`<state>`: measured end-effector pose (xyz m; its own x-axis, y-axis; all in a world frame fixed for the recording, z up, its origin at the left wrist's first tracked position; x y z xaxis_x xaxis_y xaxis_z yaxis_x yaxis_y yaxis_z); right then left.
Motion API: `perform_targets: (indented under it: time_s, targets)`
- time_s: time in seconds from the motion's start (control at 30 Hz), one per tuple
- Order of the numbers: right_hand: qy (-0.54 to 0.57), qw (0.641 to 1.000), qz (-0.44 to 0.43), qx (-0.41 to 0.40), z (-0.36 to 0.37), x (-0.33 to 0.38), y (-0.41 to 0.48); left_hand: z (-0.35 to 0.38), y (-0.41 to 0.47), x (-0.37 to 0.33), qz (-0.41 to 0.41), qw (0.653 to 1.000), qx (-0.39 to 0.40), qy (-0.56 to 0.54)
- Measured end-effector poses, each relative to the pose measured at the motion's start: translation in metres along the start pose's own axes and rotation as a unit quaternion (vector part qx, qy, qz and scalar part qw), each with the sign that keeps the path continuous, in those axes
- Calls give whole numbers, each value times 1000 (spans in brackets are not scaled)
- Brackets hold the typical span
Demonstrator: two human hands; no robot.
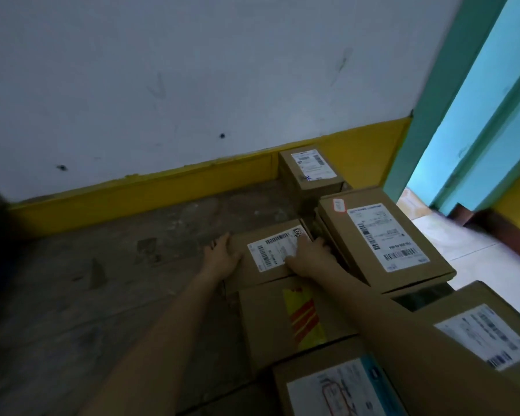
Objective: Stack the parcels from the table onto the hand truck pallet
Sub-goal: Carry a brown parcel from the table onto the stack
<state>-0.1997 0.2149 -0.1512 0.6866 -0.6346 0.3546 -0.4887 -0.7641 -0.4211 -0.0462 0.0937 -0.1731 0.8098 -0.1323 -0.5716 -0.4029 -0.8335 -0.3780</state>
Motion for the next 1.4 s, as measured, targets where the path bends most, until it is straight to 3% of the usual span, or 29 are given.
perform_targets:
  time_s: [0.23,0.73,1.0,1.4]
  targets:
    - [26,998,-51,7,1,9,8,-9,4,8,-8,998,-46,-34]
    - [65,983,-134,-111,-31,69,-28,-91,-34,9,7,980,-173,-94]
    - [57,965,-196,-164,-33,156,-96,-175,-112,50,25,948,-282,-146]
    - [110,935,-263,-213,37,324,-258,-324,-276,193,81,916,-378,-105]
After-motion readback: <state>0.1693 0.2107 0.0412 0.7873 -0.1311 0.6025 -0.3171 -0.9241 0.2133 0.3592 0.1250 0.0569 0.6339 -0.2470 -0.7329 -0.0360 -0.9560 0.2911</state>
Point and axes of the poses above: each hand's wrist, its own y-axis towards the middle knuckle, its own z-axis out of the palm, x = y × z, the point moved 5 cm from there along y, towards the middle knuckle, and after that the axes turned 4 degrees about -z, right-handed, at the moved point
